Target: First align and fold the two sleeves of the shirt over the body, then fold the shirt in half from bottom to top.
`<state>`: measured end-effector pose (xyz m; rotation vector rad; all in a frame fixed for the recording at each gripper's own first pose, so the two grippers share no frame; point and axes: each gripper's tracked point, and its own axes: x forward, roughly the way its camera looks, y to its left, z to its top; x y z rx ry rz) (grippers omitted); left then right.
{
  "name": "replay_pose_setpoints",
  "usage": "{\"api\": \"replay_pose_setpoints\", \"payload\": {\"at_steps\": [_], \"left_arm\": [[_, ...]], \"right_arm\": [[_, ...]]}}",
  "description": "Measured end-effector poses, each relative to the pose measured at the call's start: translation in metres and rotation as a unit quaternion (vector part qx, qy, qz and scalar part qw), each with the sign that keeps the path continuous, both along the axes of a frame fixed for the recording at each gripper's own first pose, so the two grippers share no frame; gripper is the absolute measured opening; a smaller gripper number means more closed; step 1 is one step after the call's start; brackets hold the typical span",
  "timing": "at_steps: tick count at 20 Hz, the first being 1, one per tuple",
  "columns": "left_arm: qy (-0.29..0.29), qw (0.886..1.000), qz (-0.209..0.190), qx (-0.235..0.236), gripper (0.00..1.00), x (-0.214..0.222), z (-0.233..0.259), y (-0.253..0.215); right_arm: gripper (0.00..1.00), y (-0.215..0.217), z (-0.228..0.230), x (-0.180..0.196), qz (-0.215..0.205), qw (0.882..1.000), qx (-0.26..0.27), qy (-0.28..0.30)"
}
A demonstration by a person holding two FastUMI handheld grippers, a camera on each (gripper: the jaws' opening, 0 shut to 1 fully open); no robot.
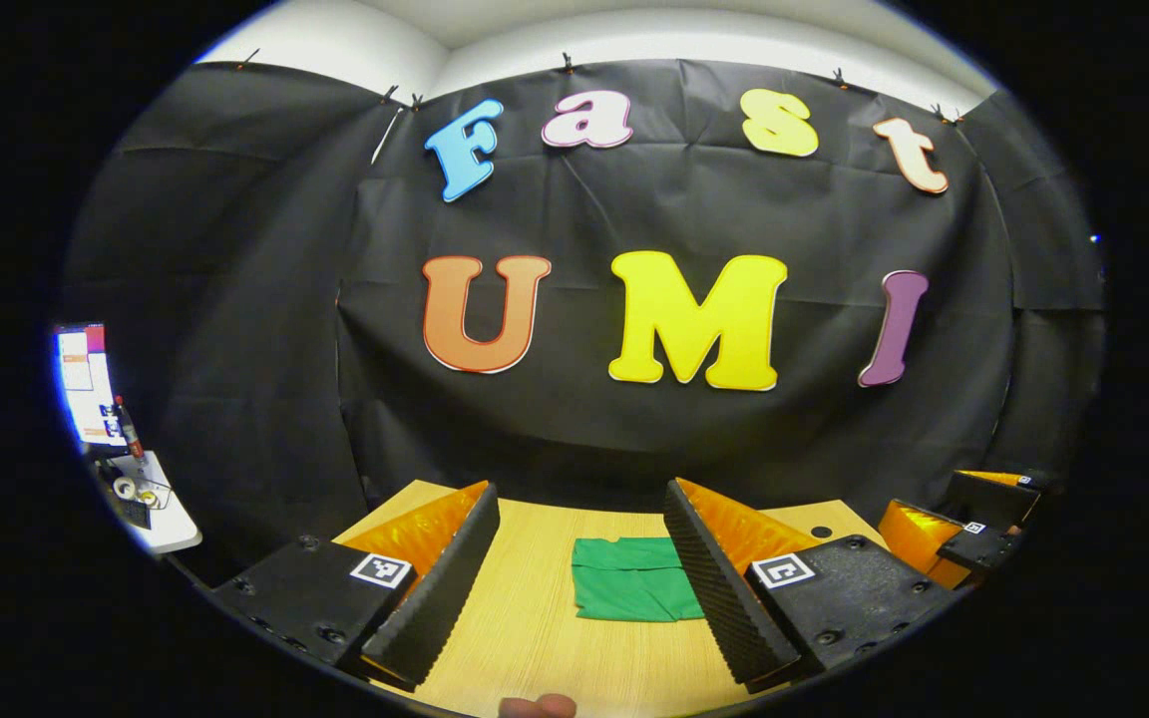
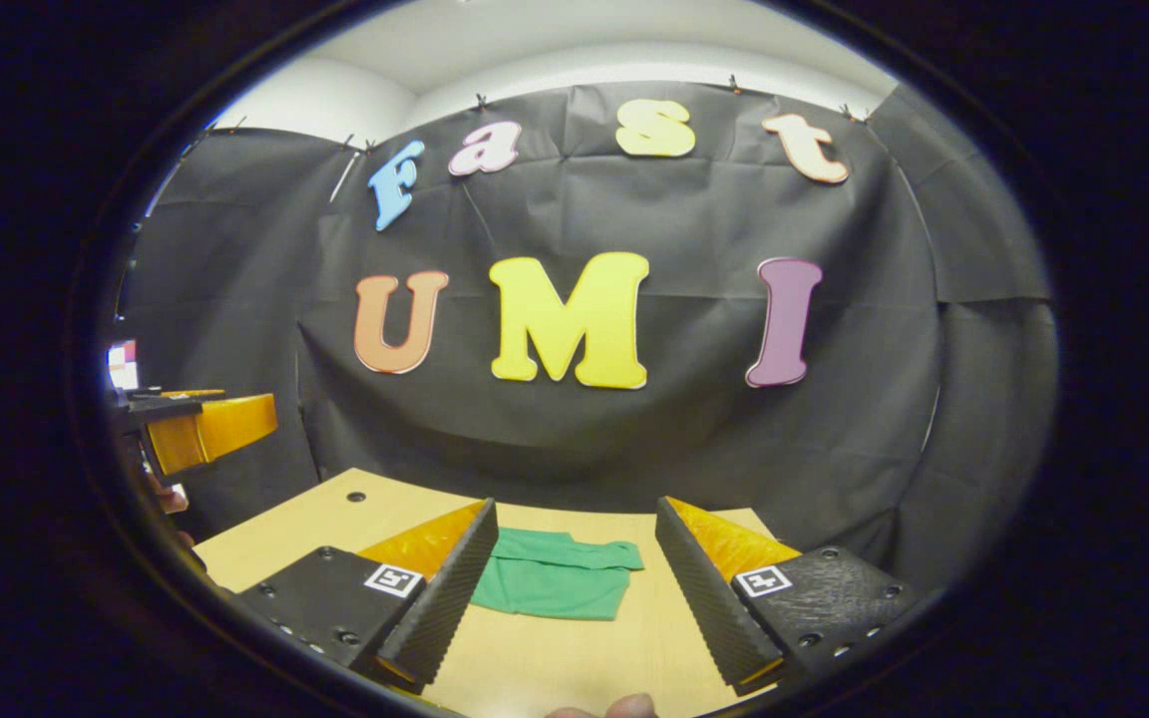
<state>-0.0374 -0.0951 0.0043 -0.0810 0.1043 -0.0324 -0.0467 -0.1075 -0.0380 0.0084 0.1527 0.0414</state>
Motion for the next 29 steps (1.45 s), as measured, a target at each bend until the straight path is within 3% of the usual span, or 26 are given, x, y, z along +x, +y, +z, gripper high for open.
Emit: {"api": "replay_pose_setpoints", "payload": {"at_steps": [6,11,29], "left_arm": [[-0.020,0.999,-0.026,0.002,1.00,-0.057,0.009,0.007],[-0.039,0.999,-0.027,0.003,1.00,-0.066,0.025,0.016],[-0.035,0.999,-0.025,0.006,1.00,-0.066,0.026,0.024]], "right_arm": [[0.98,0.026,0.018,-0.057,-0.008,1.000,-0.013,-0.023],[0.96,0.044,0.031,-0.063,0.007,0.999,-0.003,-0.035],[0.95,0.047,0.045,-0.065,-0.006,0.999,0.008,-0.047]]}}
